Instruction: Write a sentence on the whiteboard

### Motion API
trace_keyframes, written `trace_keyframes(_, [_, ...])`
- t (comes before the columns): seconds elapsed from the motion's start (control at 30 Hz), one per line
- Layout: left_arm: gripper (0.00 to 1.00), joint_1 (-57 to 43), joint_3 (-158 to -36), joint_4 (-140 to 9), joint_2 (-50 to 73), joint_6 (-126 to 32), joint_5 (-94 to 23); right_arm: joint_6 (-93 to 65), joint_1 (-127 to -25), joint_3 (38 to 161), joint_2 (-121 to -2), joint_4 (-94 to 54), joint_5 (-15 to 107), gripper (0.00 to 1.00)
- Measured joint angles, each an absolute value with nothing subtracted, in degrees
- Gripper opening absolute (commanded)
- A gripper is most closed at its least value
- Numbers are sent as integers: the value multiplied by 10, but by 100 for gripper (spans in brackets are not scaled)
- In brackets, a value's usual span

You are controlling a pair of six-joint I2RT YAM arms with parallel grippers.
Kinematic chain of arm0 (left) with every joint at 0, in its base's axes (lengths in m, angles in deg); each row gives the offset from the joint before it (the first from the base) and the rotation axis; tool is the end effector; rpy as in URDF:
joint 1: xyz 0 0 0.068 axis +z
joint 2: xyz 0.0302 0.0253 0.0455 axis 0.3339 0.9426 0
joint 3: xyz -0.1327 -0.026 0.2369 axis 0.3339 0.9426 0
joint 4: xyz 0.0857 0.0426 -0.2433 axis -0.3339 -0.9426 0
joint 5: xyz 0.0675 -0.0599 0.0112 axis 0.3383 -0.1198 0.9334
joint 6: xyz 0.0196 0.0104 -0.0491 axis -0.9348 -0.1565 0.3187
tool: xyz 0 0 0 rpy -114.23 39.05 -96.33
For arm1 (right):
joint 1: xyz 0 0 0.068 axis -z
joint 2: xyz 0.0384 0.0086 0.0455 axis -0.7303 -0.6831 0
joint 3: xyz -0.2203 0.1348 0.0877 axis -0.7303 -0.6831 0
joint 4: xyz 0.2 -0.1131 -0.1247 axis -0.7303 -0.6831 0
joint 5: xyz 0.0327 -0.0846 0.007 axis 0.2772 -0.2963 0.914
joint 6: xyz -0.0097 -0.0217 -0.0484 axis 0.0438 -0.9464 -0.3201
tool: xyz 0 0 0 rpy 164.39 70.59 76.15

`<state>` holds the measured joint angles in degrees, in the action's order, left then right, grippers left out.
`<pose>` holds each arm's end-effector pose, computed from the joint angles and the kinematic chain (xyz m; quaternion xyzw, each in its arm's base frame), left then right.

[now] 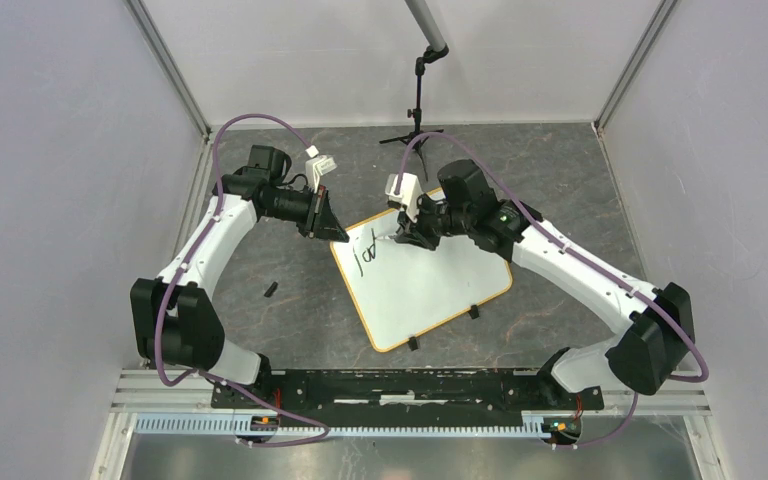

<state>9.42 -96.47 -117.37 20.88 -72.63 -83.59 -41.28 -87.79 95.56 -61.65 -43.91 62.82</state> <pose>0.2811 -0.0801 0.2968 0.2891 0.8147 -0.4501 0.2239 0.2312 0.2199 0.3337 -0.5277 0.6890 0.2681 0.4182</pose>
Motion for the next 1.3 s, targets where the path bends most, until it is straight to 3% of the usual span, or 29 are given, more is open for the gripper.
trace_keyframes(0.87, [2, 94, -965, -1179, 209, -733, -839, -418, -892, 910, -581, -471, 620, 0])
trace_keyframes(1.3, [3, 93, -1036, -1288, 262, -842, -825, -417, -881, 933, -579, -472, 619, 0])
